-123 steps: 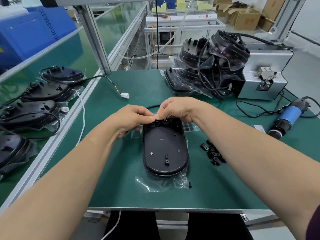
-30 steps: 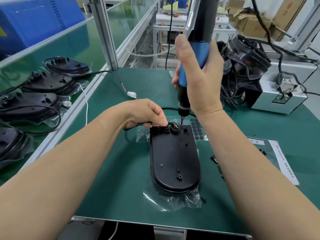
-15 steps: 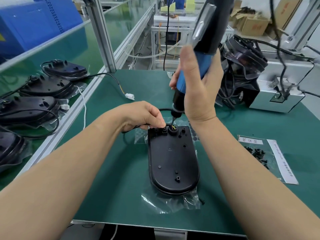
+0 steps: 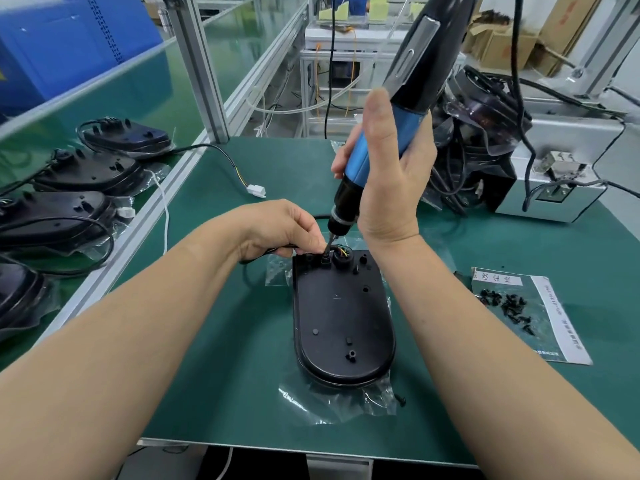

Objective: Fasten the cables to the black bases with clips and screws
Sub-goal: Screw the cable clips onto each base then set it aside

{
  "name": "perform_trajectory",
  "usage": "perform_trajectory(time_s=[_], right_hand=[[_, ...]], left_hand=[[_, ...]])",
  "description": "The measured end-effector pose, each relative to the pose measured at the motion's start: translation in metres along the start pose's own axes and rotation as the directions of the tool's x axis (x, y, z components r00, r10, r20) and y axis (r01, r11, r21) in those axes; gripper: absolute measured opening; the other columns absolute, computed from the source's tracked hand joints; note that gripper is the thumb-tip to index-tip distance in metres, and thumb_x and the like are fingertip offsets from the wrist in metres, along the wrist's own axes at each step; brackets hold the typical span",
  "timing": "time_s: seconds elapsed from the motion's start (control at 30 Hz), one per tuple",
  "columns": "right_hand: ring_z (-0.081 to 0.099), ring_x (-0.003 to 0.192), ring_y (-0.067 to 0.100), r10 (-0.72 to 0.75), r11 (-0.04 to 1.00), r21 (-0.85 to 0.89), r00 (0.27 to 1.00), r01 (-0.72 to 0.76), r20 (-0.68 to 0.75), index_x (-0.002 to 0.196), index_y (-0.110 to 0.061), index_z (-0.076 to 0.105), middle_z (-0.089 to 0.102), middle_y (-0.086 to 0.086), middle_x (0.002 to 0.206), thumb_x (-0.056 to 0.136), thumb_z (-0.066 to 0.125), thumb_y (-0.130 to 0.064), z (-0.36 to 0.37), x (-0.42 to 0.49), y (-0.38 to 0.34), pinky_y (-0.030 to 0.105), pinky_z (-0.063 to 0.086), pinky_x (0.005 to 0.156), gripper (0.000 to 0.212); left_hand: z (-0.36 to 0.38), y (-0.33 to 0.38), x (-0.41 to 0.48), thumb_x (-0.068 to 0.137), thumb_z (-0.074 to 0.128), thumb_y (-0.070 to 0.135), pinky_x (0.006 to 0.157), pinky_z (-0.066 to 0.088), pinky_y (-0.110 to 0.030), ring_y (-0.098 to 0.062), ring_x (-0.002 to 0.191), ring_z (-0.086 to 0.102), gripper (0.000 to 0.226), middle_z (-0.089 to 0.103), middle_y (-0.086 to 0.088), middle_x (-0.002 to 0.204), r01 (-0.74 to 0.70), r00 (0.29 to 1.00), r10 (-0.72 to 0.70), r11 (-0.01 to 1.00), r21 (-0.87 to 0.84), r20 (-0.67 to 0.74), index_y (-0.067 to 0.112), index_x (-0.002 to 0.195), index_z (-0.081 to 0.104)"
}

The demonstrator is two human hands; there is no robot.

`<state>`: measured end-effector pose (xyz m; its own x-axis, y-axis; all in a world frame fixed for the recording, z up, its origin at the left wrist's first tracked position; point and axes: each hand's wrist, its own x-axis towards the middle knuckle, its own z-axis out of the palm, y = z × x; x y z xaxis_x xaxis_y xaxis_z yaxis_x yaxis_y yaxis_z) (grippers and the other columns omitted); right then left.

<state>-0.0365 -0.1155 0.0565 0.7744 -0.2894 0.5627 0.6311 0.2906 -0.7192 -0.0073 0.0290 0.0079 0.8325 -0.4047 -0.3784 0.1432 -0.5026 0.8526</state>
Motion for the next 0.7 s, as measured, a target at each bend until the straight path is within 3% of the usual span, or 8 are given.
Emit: perform_trajectory(time_s=[0.2, 0.47, 0.7], right_hand=[[0.052, 0.043, 0.03, 0.024, 1.0, -0.01, 1.0, -0.024, 0.012, 0.095, 0.001, 0.05, 0.052, 0.01, 0.06, 0.085, 0.063, -0.039, 0.0019, -0.0064, 0.0033, 0.032, 0.043, 0.05, 0.044], [0.05, 0.043, 0.029, -0.02, 1.0, -0.013, 1.0, 0.019, -0.016, 0.099, 0.004, 0.05, 0.051, 0.01, 0.064, 0.084, 0.063, -0.038, -0.0021, -0.0012, -0.0031, 0.034, 0.043, 0.049, 0.045], [0.05, 0.042, 0.028, -0.028, 1.0, 0.008, 0.999, 0.028, -0.019, 0.096, -0.002, 0.049, 0.052, 0.009, 0.064, 0.087, 0.062, -0.035, -0.0014, -0.0004, -0.0043, 0.033, 0.042, 0.048, 0.036]], left_hand=[[0.0008, 0.0003, -0.0002, 0.081, 0.069, -0.003, 0.043, 0.034, -0.014, -0.004, 0.049, 0.048, 0.039, 0.063, 0.007, 0.057, -0.001, 1.0, 0.001, 1.0, 0.017, 0.015, 0.019, 0.048, 0.068], [0.0006, 0.0021, -0.0012, 0.078, 0.073, 0.0, 0.042, 0.035, -0.015, -0.009, 0.055, 0.049, 0.02, 0.065, -0.003, 0.066, 0.007, 1.0, -0.007, 1.0, 0.009, -0.004, 0.013, 0.063, 0.071], [0.0012, 0.0047, -0.0019, 0.078, 0.072, -0.001, 0.042, 0.034, -0.015, -0.01, 0.055, 0.048, 0.016, 0.064, -0.001, 0.062, 0.016, 1.0, -0.016, 1.0, 0.026, -0.003, 0.01, 0.067, 0.07]])
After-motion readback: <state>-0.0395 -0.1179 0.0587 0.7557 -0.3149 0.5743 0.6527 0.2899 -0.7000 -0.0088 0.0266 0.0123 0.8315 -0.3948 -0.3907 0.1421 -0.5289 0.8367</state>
